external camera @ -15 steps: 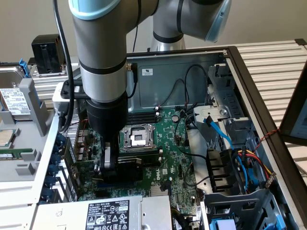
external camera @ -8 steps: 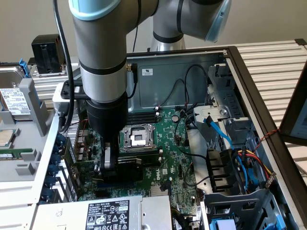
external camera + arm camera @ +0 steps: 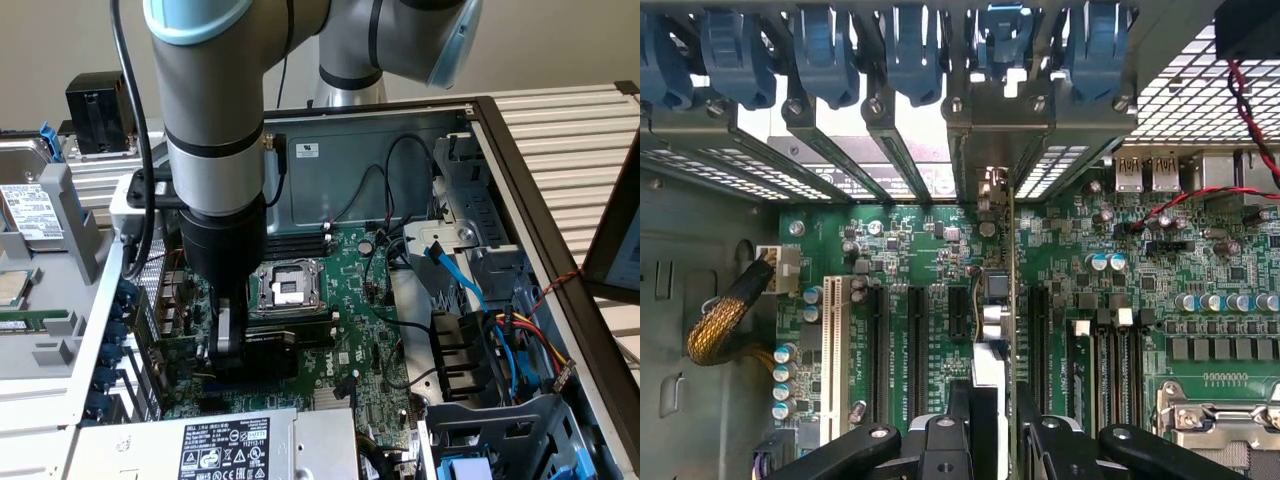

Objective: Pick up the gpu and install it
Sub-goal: 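Insert the gpu into the slot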

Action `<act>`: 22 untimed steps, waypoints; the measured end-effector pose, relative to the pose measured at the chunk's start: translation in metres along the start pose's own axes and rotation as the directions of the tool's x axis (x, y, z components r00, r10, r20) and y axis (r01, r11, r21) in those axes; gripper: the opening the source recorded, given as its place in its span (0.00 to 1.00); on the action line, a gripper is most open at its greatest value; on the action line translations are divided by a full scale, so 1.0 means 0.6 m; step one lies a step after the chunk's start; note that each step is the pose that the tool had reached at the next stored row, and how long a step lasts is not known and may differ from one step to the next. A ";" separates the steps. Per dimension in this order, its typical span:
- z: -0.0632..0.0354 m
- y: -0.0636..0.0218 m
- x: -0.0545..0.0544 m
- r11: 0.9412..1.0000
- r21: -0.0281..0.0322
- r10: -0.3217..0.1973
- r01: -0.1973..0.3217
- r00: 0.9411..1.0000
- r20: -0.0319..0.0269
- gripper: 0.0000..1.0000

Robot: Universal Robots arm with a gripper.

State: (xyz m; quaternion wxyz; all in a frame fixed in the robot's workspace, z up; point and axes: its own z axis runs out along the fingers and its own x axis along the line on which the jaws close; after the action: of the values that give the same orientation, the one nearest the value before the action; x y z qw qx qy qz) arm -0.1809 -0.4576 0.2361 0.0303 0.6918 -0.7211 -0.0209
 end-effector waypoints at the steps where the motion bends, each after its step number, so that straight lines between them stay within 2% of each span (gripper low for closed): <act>1: 0.000 0.000 0.000 1.000 0.000 0.000 0.000 1.000 0.000 0.27; 8: 0.000 0.000 0.000 1.000 0.000 0.000 0.000 1.000 0.000 0.27; 9: 0.001 0.002 0.000 1.000 -0.001 0.001 -0.001 1.000 0.001 0.29; 10: 0.001 0.001 0.000 1.000 0.000 0.001 -0.001 1.000 0.001 0.29; 11: 0.000 0.001 0.000 1.000 0.000 0.001 -0.001 1.000 0.000 0.35; 12: -0.002 0.000 0.000 1.000 0.000 0.000 0.000 1.000 0.000 0.35; 13: -0.007 0.001 0.000 1.000 0.000 0.000 0.000 1.000 0.000 0.42; 22: -0.073 0.006 0.001 1.000 0.000 0.000 0.000 1.000 -0.004 0.42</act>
State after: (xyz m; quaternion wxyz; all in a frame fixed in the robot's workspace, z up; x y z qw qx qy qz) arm -0.1812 -0.4576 0.2797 0.0317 0.6917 -0.7212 -0.0193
